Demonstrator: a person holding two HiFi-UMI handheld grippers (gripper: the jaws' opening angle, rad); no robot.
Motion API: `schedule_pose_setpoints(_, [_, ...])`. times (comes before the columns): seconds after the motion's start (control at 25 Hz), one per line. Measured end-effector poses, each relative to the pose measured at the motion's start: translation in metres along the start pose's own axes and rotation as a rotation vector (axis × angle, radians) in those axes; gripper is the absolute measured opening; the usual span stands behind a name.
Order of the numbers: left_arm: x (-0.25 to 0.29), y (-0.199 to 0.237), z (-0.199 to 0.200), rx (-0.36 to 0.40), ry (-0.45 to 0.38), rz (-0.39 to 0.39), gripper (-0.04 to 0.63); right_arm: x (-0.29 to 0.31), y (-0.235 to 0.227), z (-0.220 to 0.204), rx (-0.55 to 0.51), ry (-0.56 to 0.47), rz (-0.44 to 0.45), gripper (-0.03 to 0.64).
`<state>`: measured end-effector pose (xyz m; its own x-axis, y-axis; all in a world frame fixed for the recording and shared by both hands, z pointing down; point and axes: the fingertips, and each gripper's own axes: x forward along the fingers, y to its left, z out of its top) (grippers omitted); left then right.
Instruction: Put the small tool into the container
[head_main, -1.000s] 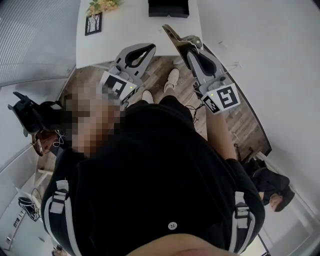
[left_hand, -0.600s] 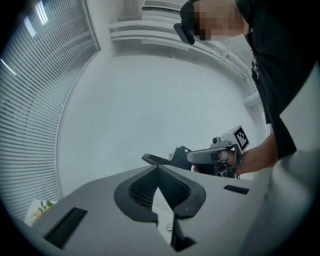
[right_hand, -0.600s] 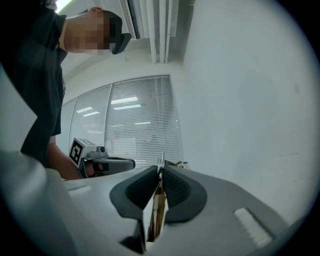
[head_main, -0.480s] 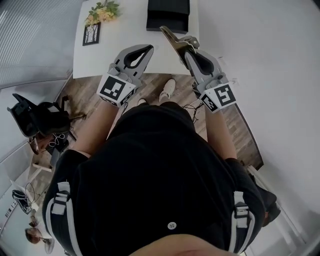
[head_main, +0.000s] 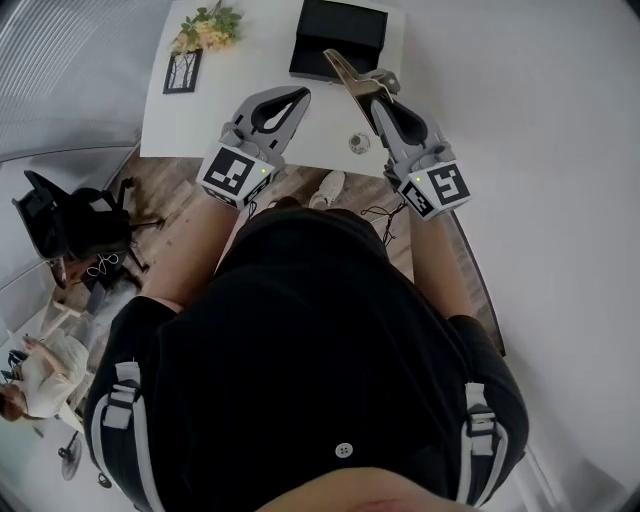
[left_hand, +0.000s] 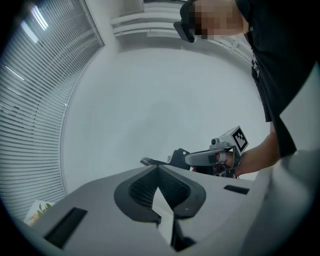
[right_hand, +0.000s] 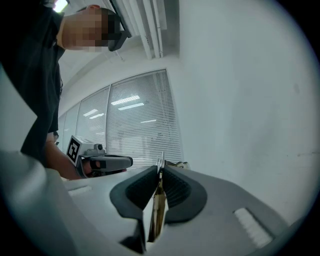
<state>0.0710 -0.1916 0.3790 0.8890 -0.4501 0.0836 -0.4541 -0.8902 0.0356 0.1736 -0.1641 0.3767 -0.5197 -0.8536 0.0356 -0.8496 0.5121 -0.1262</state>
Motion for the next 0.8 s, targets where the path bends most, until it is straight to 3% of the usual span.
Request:
schedule_pose_setpoints(0.32, [0.029, 0.01, -0.002, -0.024, 0.006, 0.086, 0.008, 0.018, -0.038, -0.01, 0.029, 0.048, 0.076, 0.041])
schedule_pose_setpoints(0.8, [0.055, 0.046, -0.034, -0.031, 0.046, 0.106, 0.008, 0.068, -0.079, -0.059, 0.038, 0.168, 0.107, 0.041])
